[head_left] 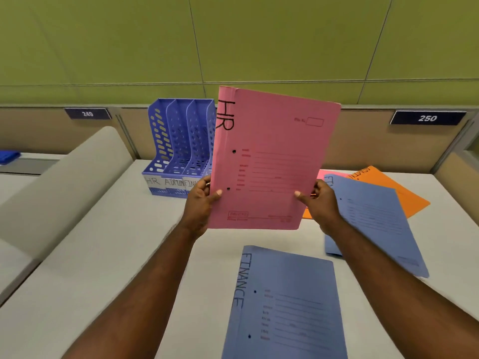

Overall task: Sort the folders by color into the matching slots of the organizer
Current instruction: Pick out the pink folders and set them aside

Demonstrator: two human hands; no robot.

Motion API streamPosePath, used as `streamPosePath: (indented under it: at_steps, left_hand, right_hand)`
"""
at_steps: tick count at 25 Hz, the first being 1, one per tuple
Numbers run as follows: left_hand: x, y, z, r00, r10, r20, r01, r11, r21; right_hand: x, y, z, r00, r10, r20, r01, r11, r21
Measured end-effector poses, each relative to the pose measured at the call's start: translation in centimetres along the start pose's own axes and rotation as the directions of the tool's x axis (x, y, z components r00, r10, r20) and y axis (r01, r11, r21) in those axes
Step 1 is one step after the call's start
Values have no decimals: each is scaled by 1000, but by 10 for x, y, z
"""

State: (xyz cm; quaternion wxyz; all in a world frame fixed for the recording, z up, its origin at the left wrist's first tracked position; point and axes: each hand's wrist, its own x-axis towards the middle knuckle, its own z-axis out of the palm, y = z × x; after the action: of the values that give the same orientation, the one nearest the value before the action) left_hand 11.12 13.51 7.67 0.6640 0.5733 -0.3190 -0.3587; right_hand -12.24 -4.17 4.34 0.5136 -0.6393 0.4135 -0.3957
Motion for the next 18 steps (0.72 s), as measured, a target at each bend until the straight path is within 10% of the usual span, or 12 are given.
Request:
streamPosePath:
  at_steps: [18]
  left_hand:
    - [-118, -13, -293, 898, -29, -439, 195, 922, 336]
  right_hand:
    - [-188, 19, 289, 916, 298, 270, -289, 955, -73]
